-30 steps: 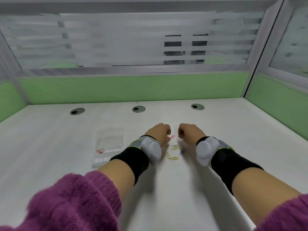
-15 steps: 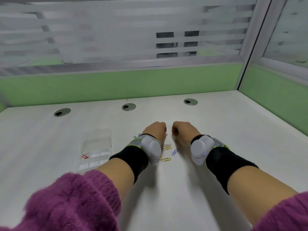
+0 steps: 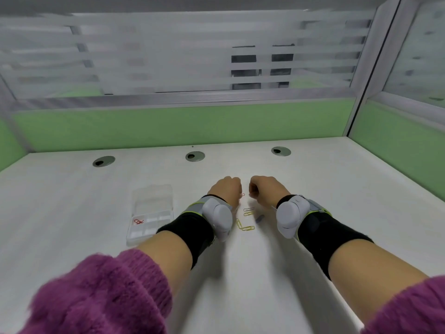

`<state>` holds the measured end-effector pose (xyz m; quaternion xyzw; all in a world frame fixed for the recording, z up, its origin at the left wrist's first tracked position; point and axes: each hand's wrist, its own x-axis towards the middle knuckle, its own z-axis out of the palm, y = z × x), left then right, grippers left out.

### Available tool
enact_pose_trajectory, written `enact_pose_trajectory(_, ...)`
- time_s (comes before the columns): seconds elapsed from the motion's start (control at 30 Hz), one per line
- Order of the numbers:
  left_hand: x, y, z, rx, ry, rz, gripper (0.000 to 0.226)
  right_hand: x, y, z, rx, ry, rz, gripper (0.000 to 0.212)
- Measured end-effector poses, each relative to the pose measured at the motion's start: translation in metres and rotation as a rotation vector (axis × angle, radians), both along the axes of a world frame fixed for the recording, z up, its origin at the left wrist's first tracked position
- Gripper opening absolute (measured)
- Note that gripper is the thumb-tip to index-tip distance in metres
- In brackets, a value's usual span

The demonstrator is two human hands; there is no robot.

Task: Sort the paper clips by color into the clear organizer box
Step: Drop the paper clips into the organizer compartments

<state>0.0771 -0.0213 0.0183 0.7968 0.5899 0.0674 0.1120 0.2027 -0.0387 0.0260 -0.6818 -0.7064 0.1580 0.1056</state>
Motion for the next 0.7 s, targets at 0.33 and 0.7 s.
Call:
enact_pose_trajectory(0.33, -0.079, -0.027, 0.014, 0.030, -0.062, 0.119, 0.018, -0.066, -0.015, 0.019, 0.044, 0.013, 0.100, 0.021)
enact_pose_trajectory(0.7, -0.155, -0.050, 0.015, 0.021, -0.089, 0.250, 0.017, -0.130, -0.026, 0.020, 0.012, 0.023, 0.193, 0.020)
